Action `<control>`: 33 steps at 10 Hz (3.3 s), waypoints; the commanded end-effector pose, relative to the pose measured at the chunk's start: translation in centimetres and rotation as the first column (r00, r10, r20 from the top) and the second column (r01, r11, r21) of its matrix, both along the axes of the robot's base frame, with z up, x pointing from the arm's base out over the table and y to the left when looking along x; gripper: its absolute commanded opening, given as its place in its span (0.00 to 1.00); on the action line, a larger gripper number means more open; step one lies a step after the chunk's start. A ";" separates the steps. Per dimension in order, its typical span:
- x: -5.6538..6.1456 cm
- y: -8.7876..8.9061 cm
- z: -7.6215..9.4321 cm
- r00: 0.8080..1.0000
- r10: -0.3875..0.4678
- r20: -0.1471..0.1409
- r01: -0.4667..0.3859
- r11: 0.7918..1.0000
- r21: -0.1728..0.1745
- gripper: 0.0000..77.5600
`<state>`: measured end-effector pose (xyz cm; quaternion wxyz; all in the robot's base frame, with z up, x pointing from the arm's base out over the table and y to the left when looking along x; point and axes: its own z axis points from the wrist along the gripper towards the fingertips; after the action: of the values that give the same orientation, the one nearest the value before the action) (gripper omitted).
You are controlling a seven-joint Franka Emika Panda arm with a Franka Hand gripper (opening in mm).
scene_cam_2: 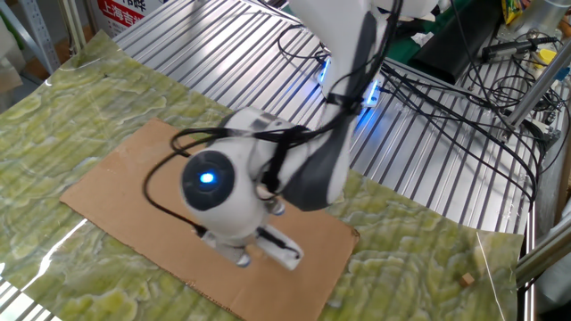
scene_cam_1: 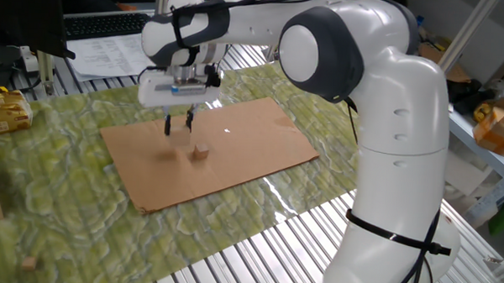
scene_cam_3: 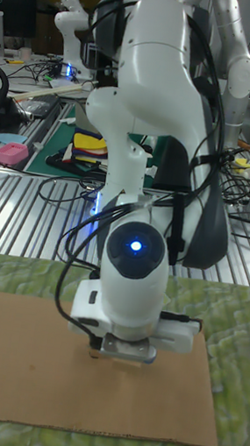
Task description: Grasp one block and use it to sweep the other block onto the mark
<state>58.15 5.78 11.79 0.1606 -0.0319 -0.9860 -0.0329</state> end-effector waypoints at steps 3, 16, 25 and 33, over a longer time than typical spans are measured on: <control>-3.1 1.9 0.3 0.998 0.030 -0.052 -0.034 0.997 -0.073 0.02; -5.3 -0.5 -0.4 0.974 -0.155 -0.166 0.117 0.969 -0.219 0.02; -5.2 -1.1 -0.5 0.975 -0.176 -0.139 0.139 0.961 -0.239 0.02; -4.8 -1.3 -0.3 0.977 -0.181 -0.109 0.150 0.957 -0.248 0.02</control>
<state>53.06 4.60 11.22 0.2223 -0.1354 -0.9629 0.0709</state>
